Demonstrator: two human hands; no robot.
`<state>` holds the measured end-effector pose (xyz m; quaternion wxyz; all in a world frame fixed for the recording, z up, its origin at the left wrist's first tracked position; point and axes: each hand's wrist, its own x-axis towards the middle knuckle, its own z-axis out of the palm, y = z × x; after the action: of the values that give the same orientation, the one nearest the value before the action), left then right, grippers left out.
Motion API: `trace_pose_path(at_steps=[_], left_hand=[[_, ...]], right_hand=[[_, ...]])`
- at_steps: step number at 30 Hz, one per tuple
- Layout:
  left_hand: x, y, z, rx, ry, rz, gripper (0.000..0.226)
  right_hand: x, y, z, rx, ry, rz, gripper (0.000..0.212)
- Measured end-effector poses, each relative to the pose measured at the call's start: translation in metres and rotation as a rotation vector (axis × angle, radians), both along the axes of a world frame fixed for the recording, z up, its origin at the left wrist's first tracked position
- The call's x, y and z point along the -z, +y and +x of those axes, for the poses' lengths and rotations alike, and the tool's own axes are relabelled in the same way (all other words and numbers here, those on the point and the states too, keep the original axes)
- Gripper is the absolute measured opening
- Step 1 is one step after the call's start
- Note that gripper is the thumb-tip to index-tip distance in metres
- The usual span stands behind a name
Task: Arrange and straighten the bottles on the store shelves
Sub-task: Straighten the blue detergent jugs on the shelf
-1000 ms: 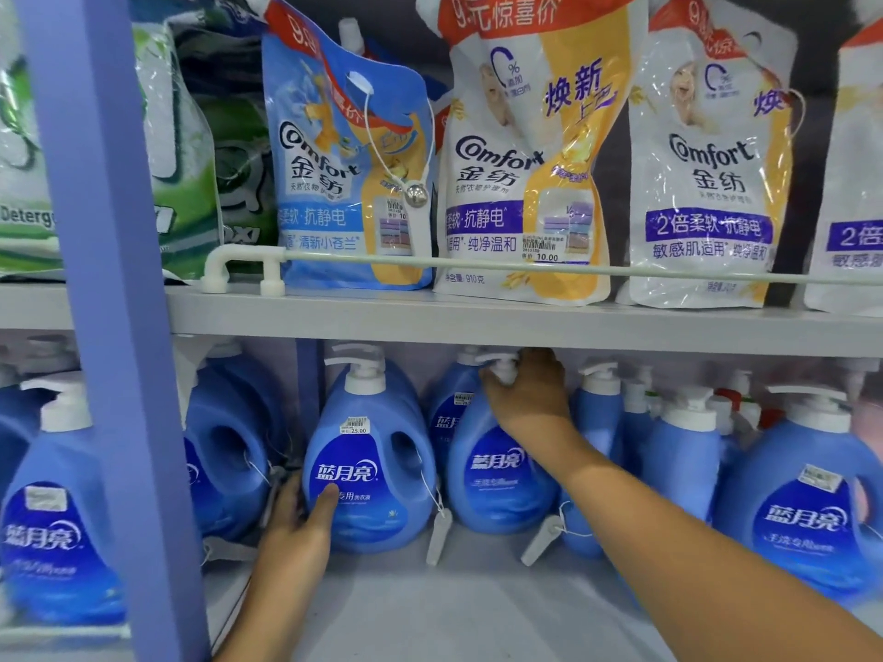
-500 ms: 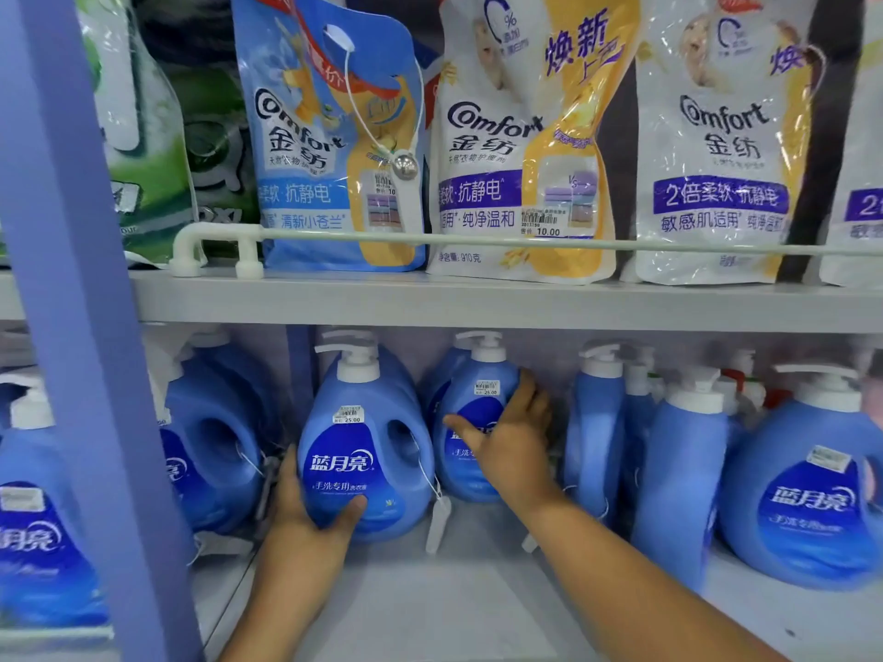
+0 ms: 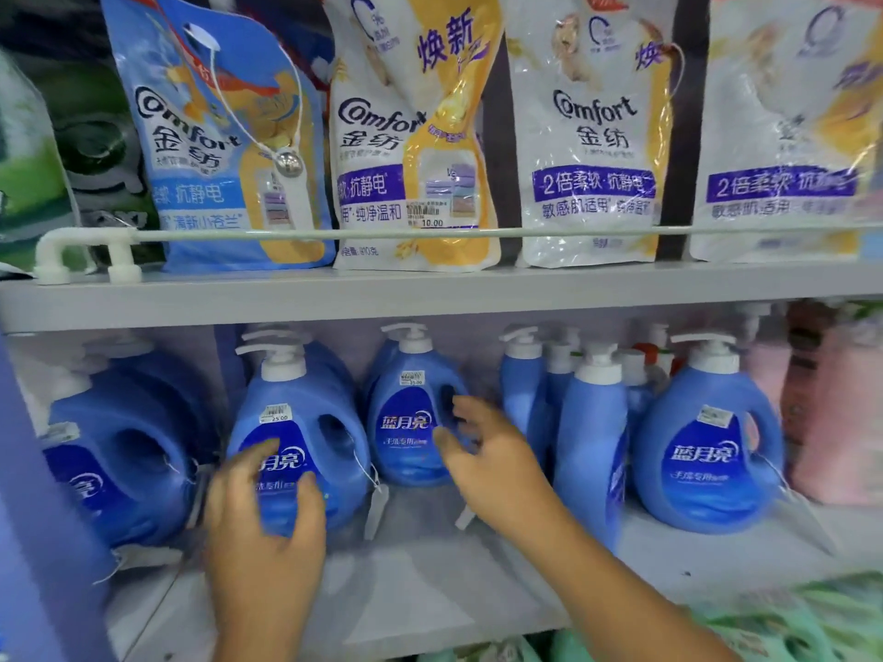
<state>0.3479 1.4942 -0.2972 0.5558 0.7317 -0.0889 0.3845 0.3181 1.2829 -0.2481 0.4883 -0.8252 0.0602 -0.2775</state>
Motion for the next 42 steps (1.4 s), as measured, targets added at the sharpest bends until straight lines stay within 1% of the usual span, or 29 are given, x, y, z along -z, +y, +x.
trace_pose_path(at_steps=[1,2,3,4,5,6,7,8,10,11,13,16,17,19,22,23,24,26,29,31,33,35,37,38,40,41,42], left_hand=[[-0.004,-0.021,-0.011,0.13,0.013,-0.035,0.029],[-0.005,-0.043,-0.018,0.254,0.057,-0.046,0.017],[-0.006,-0.066,-0.023,0.345,0.089,-0.03,0.015],[-0.007,-0.089,-0.025,0.405,0.111,-0.003,0.019],[-0.009,-0.11,-0.026,0.444,0.143,0.018,0.022],[-0.014,-0.13,-0.026,0.473,0.185,0.031,0.022],[-0.017,-0.147,-0.024,0.49,0.223,0.048,0.02],[-0.019,-0.162,-0.02,0.487,0.246,0.072,0.018],[-0.022,-0.184,-0.009,0.429,0.29,0.165,0.019],[-0.022,-0.191,-0.004,0.393,0.322,0.225,0.024],[-0.021,-0.198,0.004,0.334,0.381,0.318,0.034],[-0.02,-0.192,0.001,0.36,0.429,0.273,0.033],[-0.019,-0.184,-0.004,0.36,0.418,0.246,0.033],[-0.02,-0.159,-0.02,0.363,0.394,0.2,0.033],[-0.021,-0.112,-0.056,0.383,0.396,0.155,0.031],[-0.022,-0.097,-0.07,0.381,0.399,0.138,0.027],[-0.022,-0.084,-0.083,0.377,0.393,0.12,0.021],[-0.025,-0.061,-0.105,0.329,0.381,0.116,0.019],[-0.022,-0.036,-0.126,0.16,0.332,0.108,0.024],[-0.016,-0.028,-0.134,0.037,0.245,0.111,0.033],[-0.012,-0.025,-0.139,-0.083,0.133,0.143,0.043],[-0.012,-0.027,-0.138,-0.161,0.078,0.159,0.042],[-0.013,-0.035,-0.133,-0.226,0.1,0.184,0.039],[-0.012,-0.039,-0.129,-0.256,0.101,0.21,0.037],[-0.01,-0.046,-0.117,-0.31,0.118,0.263,0.037],[-0.007,-0.049,-0.109,-0.324,0.127,0.317,0.037],[-0.002,-0.051,-0.101,-0.326,0.113,0.397,0.032]], right_hand=[[0.003,-0.009,-0.029,0.015,-0.163,0.065,0.027],[0.003,-0.021,-0.056,0.073,-0.304,0.099,0.016],[0.002,-0.037,-0.078,0.165,-0.415,0.098,0.014],[-0.001,-0.054,-0.094,0.258,-0.486,0.102,0.012],[-0.005,-0.071,-0.103,0.316,-0.507,0.125,0.008],[-0.008,-0.088,-0.106,0.339,-0.488,0.139,0.006],[-0.011,-0.102,-0.104,0.326,-0.42,0.12,0.012],[-0.012,-0.114,-0.1,0.268,-0.312,0.101,0.018],[-0.012,-0.13,-0.09,0.076,-0.107,0.124,0.03],[-0.011,-0.135,-0.085,-0.01,-0.031,0.132,0.041],[-0.011,-0.141,-0.077,-0.086,0.056,0.091,0.064],[-0.014,-0.15,-0.07,-0.127,0.14,0.056,0.096],[-0.015,-0.153,-0.07,-0.148,0.166,0.046,0.102],[-0.015,-0.156,-0.073,-0.166,0.197,0.013,0.107],[-0.007,-0.152,-0.072,-0.088,0.192,-0.078,0.129],[-0.003,-0.147,-0.07,-0.055,0.177,-0.12,0.136],[0.0,-0.139,-0.069,-0.024,0.156,-0.16,0.141],[0.006,-0.121,-0.067,0.038,0.106,-0.228,0.149],[0.018,-0.09,-0.061,0.088,0.049,-0.289,0.145],[0.027,-0.071,-0.055,0.109,0.011,-0.309,0.139],[0.039,-0.056,-0.047,0.086,-0.035,-0.335,0.136],[0.049,-0.045,-0.037,0.036,-0.07,-0.345,0.133],[0.056,-0.038,-0.027,-0.01,-0.078,-0.374,0.128],[0.059,-0.034,-0.023,-0.031,-0.071,-0.408,0.123],[0.065,-0.026,-0.016,-0.086,-0.064,-0.44,0.105],[0.068,-0.022,-0.013,-0.112,-0.082,-0.406,0.093],[0.069,-0.02,-0.011,-0.124,-0.132,-0.339,0.078]])
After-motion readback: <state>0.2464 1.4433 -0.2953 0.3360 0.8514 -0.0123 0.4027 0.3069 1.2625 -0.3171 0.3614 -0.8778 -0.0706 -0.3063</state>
